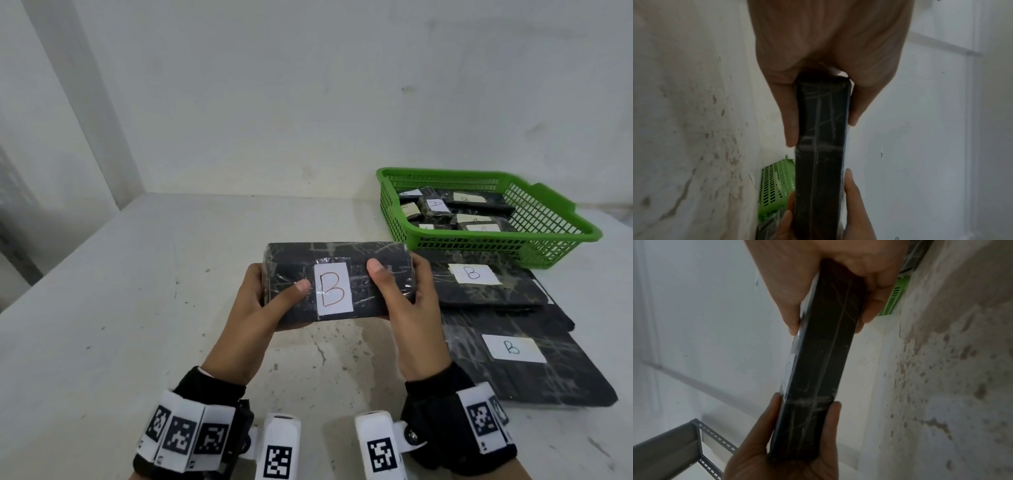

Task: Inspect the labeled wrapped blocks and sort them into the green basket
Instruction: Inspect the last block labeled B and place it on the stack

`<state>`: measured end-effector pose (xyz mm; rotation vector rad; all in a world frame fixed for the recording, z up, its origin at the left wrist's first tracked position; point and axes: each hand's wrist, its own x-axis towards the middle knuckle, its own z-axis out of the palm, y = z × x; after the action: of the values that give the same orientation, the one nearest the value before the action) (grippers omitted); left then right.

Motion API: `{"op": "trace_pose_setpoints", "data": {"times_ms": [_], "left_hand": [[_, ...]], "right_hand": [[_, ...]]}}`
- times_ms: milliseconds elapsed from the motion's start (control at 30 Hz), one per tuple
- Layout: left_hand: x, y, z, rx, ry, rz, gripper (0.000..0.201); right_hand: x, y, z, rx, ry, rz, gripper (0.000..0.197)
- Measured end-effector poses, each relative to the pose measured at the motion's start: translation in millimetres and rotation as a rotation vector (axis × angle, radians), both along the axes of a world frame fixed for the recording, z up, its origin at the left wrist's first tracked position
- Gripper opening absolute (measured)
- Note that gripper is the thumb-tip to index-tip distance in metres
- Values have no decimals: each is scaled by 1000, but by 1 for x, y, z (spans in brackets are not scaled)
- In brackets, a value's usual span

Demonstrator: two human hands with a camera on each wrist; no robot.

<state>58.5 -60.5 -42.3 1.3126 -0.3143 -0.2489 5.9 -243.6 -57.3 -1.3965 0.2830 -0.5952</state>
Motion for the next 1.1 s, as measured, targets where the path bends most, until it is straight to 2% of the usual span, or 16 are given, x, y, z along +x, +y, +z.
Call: {"op": "trace_pose_setpoints", "data": {"times_ms": [200, 367, 700, 800, 933, 1100], "left_hand": [[-1, 0, -1, 8, -36, -24, 53], [1, 0, -3, 36, -40, -18, 59], [6, 3, -5, -17, -23, -13, 55], [7, 4, -3, -83, -21, -21, 48], [12, 11, -2, -156, -8, -44, 50], [13, 12, 0, -153, 7, -31, 55]], "right_hand": [[0, 2, -4, -107, 64, -86, 93], [0, 3, -4, -136, 57, -94, 93], [-1, 3, -2, -152, 40, -18, 103], [-4, 2, 1, -124, 13, 15, 97], [-7, 5, 8, -66, -29, 157, 63], [-7, 7, 6, -66, -110, 207, 67]]}}
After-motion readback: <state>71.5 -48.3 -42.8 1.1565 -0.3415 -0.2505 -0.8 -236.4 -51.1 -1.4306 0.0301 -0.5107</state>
